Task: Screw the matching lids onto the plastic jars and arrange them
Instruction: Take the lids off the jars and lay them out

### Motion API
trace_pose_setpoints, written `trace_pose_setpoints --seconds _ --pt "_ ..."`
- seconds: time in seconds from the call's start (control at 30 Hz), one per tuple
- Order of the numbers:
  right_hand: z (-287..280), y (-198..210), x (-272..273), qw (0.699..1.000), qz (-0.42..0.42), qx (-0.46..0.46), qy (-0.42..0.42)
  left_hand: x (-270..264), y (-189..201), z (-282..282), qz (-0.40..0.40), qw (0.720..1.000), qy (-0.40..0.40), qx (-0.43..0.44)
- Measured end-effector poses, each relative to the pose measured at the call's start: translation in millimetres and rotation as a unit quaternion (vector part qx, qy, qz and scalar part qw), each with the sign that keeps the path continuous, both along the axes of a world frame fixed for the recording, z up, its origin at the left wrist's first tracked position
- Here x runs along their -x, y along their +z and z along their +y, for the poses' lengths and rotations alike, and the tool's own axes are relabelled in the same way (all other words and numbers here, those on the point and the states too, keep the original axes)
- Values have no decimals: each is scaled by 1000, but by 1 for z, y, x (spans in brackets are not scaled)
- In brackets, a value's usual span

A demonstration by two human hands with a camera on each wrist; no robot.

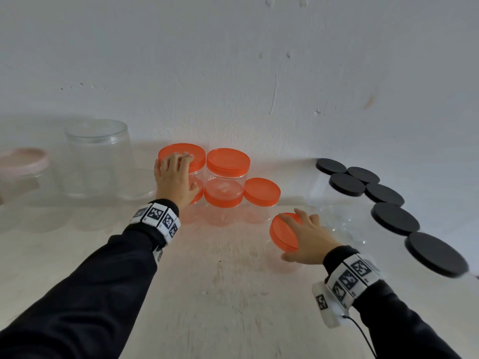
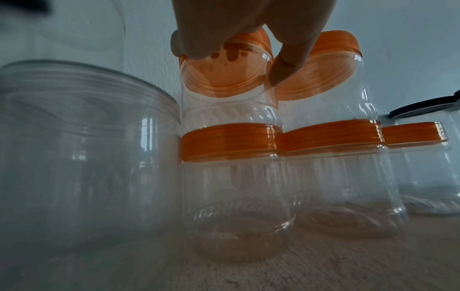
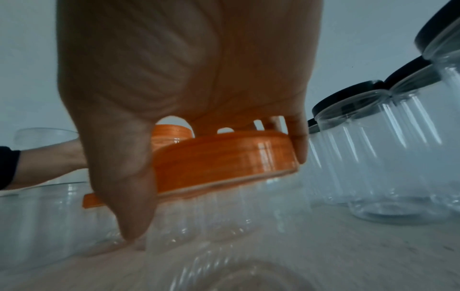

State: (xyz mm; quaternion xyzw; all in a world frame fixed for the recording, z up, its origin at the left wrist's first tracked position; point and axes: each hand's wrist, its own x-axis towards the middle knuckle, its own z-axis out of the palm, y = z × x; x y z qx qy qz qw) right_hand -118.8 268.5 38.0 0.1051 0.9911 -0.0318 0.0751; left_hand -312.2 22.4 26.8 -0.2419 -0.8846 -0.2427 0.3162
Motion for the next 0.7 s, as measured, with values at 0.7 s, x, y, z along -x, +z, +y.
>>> trace_pose_setpoints --seconds 0.7 --pt "-12 46 48 946 305 97 -47 6 -4 1 30 999 -11 -40"
